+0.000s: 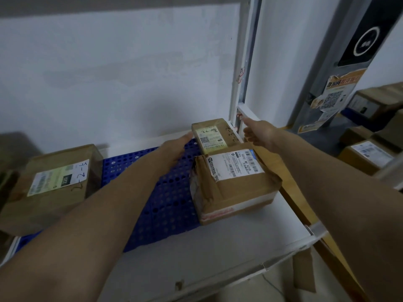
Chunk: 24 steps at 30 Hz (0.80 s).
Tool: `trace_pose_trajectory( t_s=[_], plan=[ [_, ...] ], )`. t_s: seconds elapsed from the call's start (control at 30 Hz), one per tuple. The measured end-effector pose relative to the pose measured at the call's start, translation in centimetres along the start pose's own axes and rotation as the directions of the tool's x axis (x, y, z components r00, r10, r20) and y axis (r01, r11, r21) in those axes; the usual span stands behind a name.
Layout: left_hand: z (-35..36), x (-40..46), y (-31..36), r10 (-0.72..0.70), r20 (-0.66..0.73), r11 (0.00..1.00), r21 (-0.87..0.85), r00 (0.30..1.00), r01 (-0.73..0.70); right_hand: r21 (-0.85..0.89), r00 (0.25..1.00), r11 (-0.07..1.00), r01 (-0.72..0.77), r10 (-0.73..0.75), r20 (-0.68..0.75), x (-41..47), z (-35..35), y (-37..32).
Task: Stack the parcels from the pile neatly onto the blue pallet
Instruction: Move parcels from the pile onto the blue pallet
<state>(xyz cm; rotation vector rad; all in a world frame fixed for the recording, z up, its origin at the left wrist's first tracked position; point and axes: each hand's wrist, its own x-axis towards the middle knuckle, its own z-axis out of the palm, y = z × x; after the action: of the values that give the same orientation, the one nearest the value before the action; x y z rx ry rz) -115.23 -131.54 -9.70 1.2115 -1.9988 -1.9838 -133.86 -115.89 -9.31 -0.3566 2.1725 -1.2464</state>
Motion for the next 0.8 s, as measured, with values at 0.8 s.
trace_pose_trajectory(
  t_s=[0.8],
  plan=[
    [-1.7,14.8,2.7,0.224,0.145,0.636,0.728,0.964,-0.257,-0.401,0.980,0.914,-0.062,0.132,0.149,7.6,5.6,-4.8]
  ],
)
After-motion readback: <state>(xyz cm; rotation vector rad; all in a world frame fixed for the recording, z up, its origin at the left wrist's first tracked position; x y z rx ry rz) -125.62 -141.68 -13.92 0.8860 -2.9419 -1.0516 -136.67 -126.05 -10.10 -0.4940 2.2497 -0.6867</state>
